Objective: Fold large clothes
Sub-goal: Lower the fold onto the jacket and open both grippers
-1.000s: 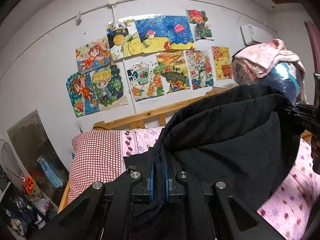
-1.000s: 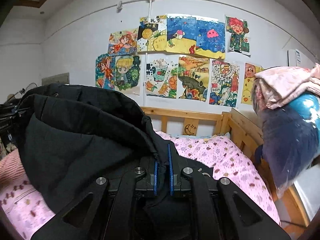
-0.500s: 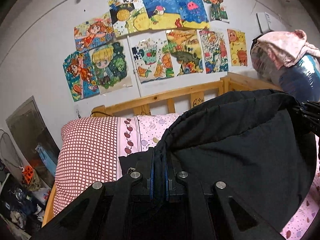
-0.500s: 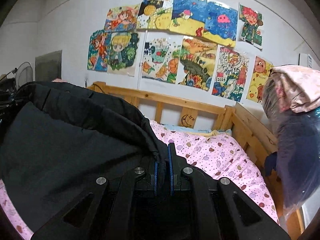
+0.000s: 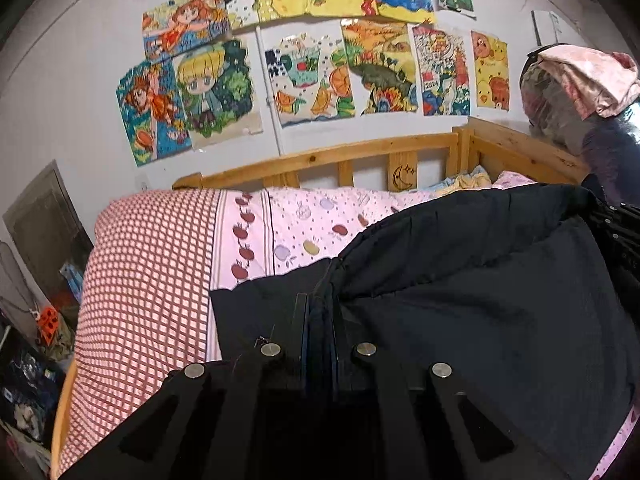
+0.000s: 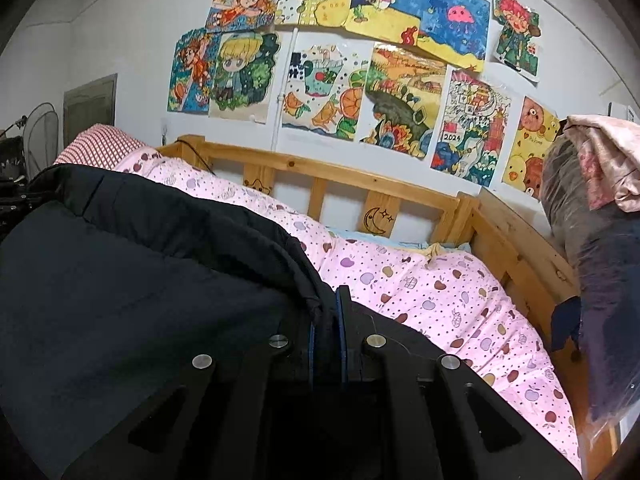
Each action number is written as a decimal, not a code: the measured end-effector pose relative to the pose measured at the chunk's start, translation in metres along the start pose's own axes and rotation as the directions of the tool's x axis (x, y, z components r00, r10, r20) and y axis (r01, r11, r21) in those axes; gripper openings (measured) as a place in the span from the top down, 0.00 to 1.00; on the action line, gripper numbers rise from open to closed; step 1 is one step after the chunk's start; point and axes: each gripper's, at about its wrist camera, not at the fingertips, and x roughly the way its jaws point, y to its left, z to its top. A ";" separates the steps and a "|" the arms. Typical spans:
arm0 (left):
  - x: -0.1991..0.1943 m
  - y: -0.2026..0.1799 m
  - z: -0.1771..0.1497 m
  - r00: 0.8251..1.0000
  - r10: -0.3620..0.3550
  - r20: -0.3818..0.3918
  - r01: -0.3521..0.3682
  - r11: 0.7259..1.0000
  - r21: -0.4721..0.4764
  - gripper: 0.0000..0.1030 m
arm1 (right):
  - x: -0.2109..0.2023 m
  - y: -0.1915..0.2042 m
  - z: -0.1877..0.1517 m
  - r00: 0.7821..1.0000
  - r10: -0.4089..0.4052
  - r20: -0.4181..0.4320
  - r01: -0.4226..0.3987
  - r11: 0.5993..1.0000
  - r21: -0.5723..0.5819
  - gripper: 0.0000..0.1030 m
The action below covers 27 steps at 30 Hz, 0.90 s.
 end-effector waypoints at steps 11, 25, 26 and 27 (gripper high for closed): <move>0.006 0.007 -0.002 0.998 -0.038 -0.044 0.035 0.997 -0.065 0.77 | -0.002 -0.007 -0.003 1.000 0.022 -0.008 -0.022 0.999 0.030 0.56; -0.053 0.003 -0.035 0.998 -0.066 0.021 0.068 0.988 -0.137 0.11 | -0.068 -0.031 -0.042 0.991 0.132 0.005 -0.132 0.987 0.094 0.24; -0.056 0.000 -0.041 0.997 -0.080 0.022 0.083 0.987 -0.137 0.11 | -0.071 -0.028 -0.050 0.989 0.149 -0.009 -0.148 0.985 0.089 0.24; -0.058 -0.002 -0.043 0.995 -0.093 0.022 0.095 0.986 -0.135 0.10 | -0.072 -0.025 -0.056 0.987 0.161 -0.021 -0.158 0.984 0.083 0.24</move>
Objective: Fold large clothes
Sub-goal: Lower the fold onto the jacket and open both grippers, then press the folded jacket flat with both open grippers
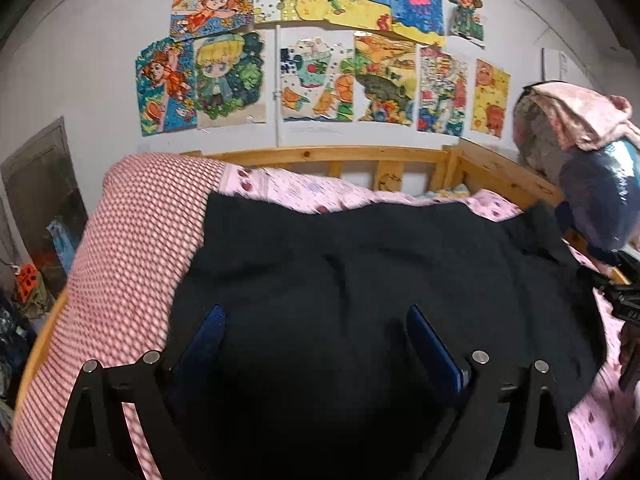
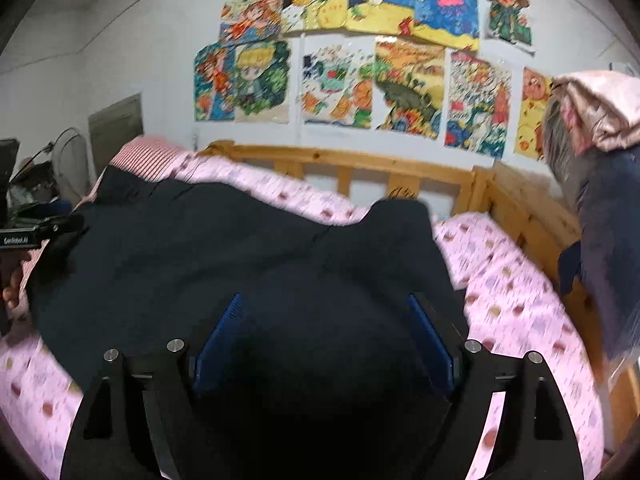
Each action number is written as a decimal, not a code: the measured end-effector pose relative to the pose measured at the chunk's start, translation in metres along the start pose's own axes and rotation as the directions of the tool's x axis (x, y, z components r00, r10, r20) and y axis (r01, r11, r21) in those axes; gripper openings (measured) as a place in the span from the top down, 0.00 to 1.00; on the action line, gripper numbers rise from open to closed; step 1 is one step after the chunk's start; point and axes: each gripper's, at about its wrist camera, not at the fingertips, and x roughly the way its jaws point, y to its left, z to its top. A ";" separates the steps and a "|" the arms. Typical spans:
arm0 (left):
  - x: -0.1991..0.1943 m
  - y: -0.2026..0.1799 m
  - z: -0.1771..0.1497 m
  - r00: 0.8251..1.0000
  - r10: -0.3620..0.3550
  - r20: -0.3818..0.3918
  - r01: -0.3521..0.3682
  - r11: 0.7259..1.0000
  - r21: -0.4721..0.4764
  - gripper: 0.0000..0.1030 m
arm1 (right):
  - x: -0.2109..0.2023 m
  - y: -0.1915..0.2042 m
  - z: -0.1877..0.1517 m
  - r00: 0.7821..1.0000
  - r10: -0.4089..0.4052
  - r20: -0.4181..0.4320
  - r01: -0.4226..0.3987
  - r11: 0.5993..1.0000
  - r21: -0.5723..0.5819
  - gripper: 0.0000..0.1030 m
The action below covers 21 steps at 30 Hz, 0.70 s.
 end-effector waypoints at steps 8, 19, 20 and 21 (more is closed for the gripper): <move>0.017 -0.034 -0.017 0.999 -0.002 -0.047 0.007 0.995 0.101 0.00 | 0.019 0.018 -0.022 0.998 0.050 -0.045 -0.051 0.999 -0.017 0.20; 0.075 -0.021 0.012 0.990 0.095 -0.102 -0.093 0.995 0.029 0.00 | 0.084 0.027 0.013 0.995 -0.023 -0.100 0.019 0.999 -0.044 0.14; 0.081 -0.016 0.016 0.989 0.097 -0.108 -0.096 0.995 0.014 0.00 | 0.091 0.024 0.017 0.993 -0.038 -0.111 0.033 0.999 -0.043 0.14; 0.087 -0.013 0.018 0.988 0.092 -0.121 -0.093 0.996 -0.001 0.00 | 0.096 0.022 0.021 0.992 -0.048 -0.117 0.043 0.998 -0.040 0.14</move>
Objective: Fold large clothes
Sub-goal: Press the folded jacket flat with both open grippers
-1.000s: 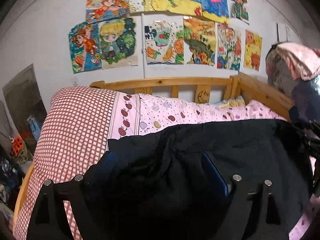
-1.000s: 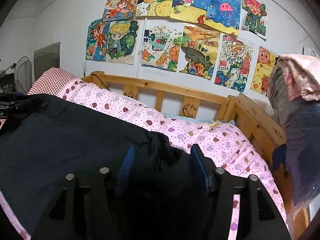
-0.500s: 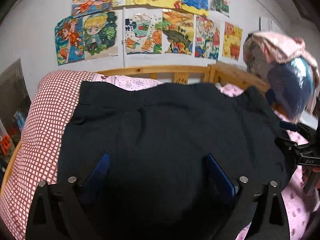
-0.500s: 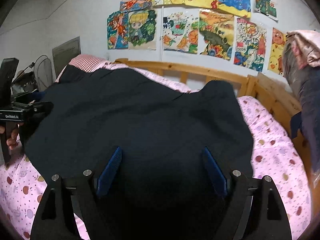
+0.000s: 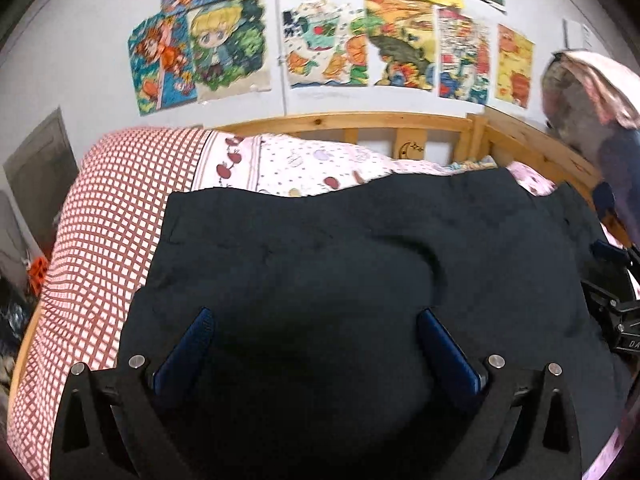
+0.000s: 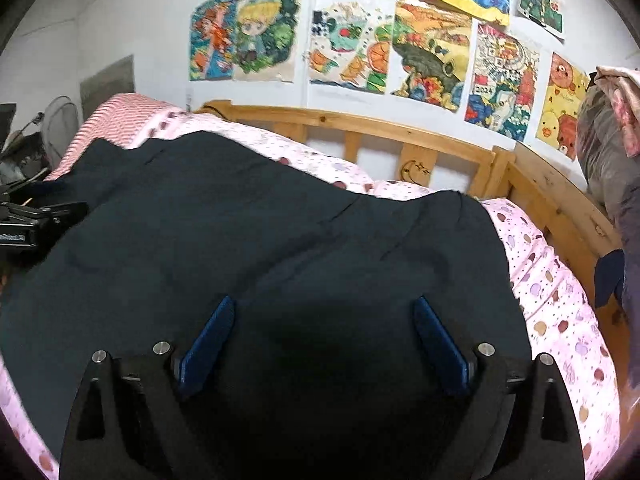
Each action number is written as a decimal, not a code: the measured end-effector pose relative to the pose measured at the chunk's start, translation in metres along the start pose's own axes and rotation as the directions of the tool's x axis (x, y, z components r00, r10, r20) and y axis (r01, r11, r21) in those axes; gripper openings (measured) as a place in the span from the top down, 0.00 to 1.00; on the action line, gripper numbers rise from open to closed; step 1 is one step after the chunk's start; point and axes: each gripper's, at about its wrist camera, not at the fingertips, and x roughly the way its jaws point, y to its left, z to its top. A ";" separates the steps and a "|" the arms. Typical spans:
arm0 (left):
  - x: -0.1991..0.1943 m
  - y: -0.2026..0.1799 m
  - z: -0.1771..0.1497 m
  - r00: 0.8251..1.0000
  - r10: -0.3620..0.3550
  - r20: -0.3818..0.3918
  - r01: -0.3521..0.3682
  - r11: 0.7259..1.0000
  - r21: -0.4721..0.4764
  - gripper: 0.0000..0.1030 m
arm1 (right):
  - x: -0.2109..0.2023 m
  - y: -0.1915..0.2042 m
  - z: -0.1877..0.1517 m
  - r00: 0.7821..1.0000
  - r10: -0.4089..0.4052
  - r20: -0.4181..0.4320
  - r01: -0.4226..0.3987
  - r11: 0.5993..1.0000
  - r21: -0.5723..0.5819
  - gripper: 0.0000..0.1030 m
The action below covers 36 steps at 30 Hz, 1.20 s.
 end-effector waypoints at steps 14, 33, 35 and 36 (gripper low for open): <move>0.071 0.026 0.013 0.985 -0.116 -0.126 0.097 0.984 -0.148 0.00 | 0.076 -0.036 -0.005 0.988 0.096 -0.118 -0.072 0.978 0.196 0.01; 0.073 0.021 -0.004 0.994 -0.090 -0.061 0.083 0.990 -0.118 0.00 | 0.076 -0.036 -0.031 0.997 0.081 -0.012 -0.076 0.969 0.236 0.01; 0.073 0.021 -0.005 0.994 -0.088 -0.058 0.081 0.990 -0.116 0.00 | 0.075 -0.036 -0.032 0.997 0.078 -0.009 -0.074 0.969 0.236 0.01; 0.073 0.022 -0.005 0.995 -0.088 -0.056 0.081 0.990 -0.116 0.00 | 0.074 -0.036 -0.032 0.997 0.073 -0.006 -0.069 0.970 0.235 0.01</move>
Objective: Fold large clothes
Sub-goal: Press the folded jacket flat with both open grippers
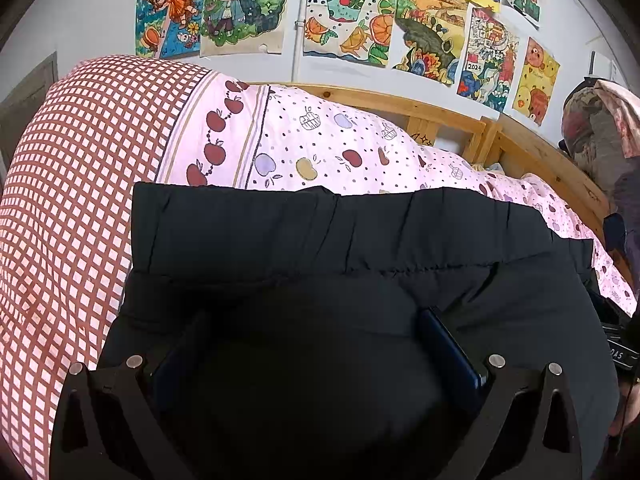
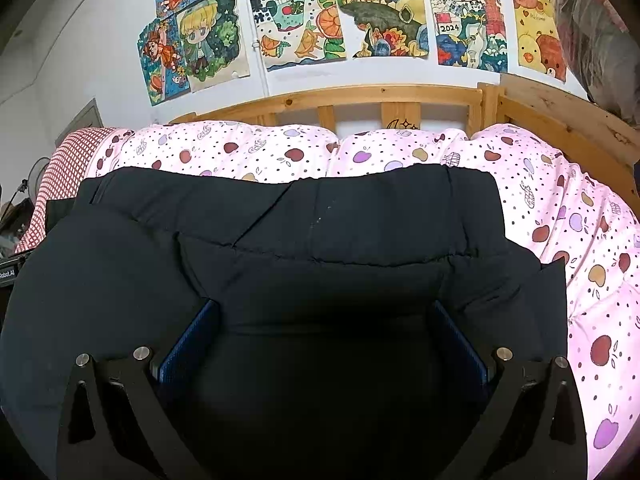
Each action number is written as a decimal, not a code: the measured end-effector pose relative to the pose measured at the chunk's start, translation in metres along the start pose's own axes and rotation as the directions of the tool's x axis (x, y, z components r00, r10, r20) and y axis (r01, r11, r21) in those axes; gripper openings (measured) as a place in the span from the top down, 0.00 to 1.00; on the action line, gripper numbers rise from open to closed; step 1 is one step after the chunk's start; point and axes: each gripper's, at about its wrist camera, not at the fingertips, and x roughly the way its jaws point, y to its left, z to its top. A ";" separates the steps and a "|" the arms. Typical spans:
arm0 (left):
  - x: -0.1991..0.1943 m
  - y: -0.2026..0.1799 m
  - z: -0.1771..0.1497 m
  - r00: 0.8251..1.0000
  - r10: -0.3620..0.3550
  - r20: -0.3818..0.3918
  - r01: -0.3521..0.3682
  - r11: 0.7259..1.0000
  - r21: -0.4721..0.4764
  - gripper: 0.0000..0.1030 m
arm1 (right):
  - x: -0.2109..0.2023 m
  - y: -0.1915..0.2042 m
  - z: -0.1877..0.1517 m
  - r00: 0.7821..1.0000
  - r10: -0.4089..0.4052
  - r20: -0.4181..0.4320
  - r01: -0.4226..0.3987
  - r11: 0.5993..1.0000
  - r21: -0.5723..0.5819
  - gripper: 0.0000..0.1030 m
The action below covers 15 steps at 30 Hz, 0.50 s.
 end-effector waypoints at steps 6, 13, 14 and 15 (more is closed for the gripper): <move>-0.002 0.002 -0.006 1.000 -0.006 0.020 0.007 1.000 -0.004 0.00 | -0.006 0.014 -0.004 0.995 -0.088 0.036 0.089 0.995 -0.044 0.01; -0.010 0.002 -0.011 0.999 -0.014 0.037 0.014 1.000 -0.006 0.00 | -0.016 0.012 -0.003 0.992 -0.111 0.065 0.115 0.992 -0.049 0.01; -0.013 0.002 -0.011 0.999 -0.021 0.038 0.022 1.000 -0.010 0.00 | -0.018 0.011 -0.004 0.992 -0.112 0.065 0.115 0.992 -0.047 0.01; -0.016 0.003 -0.012 0.999 -0.032 0.038 0.033 0.999 -0.015 0.00 | -0.021 0.009 -0.004 0.991 -0.113 0.067 0.116 0.992 -0.041 0.01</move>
